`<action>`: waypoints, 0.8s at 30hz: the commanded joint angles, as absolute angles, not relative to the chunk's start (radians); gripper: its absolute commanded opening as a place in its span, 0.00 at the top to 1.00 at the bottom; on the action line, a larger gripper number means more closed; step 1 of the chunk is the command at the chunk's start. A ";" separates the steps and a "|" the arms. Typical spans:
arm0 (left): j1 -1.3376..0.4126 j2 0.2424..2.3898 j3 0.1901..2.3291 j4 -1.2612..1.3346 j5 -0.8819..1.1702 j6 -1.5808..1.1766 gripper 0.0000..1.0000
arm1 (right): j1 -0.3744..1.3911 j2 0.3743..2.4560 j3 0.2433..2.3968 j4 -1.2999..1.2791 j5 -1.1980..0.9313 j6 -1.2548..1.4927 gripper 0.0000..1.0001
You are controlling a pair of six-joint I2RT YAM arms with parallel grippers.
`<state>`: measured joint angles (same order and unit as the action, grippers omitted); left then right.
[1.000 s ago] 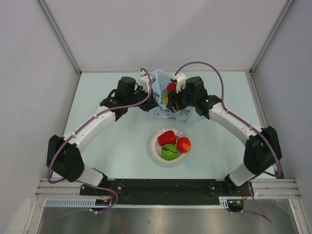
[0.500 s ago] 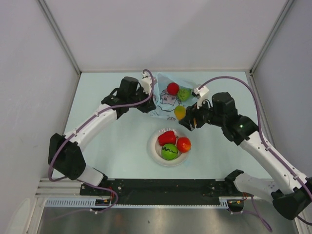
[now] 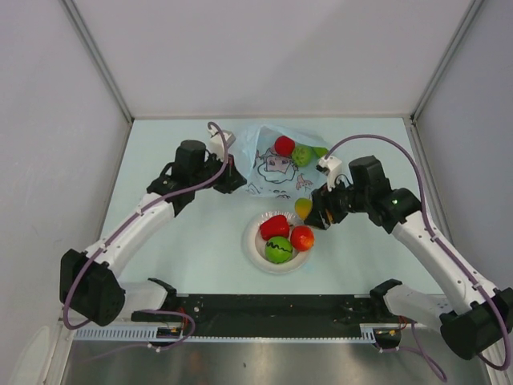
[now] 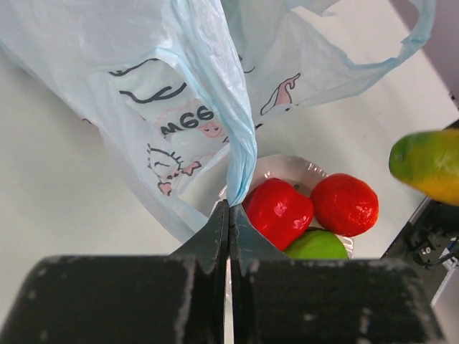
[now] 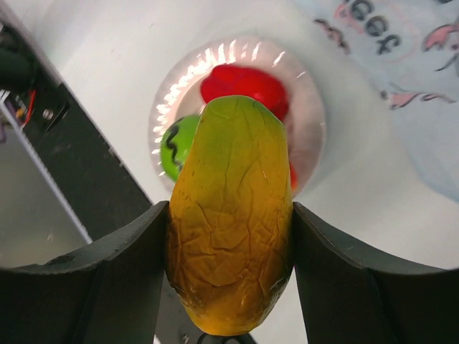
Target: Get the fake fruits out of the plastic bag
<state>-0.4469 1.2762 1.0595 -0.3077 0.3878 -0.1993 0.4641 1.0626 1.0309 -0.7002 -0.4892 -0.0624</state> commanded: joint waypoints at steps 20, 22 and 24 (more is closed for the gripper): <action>-0.358 1.140 0.893 -0.147 0.466 -0.239 1.00 | 1.098 1.387 1.138 -0.404 -0.146 -0.394 1.00; -0.353 1.132 0.891 -0.143 0.471 -0.233 1.00 | 1.118 1.411 1.140 -0.381 -0.100 -0.405 1.00; -0.350 1.124 0.896 -0.146 0.474 -0.224 1.00 | 1.126 1.430 1.140 -0.353 -0.083 -0.400 1.00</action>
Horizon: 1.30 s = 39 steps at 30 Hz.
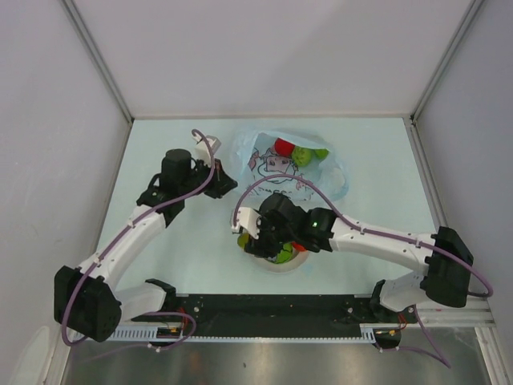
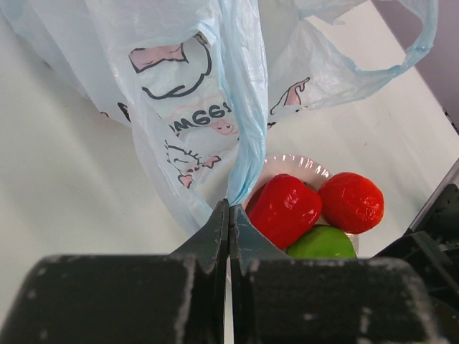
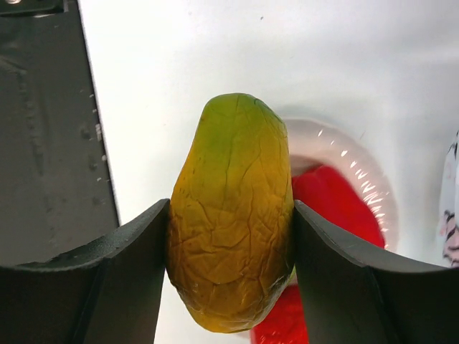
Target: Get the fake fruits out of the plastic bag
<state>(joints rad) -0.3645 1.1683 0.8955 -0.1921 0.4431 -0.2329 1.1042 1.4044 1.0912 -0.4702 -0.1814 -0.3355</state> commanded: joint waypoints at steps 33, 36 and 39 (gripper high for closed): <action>-0.328 1.003 0.845 -0.155 0.514 -0.258 1.00 | 1.206 1.628 1.149 -0.339 0.232 0.176 0.83; -0.328 1.002 0.844 -0.158 0.520 -0.258 1.00 | 1.209 1.635 1.149 -0.337 0.230 0.178 0.76; -0.330 0.999 0.838 -0.147 0.522 -0.264 1.00 | 1.212 1.638 1.152 -0.341 0.233 0.176 0.71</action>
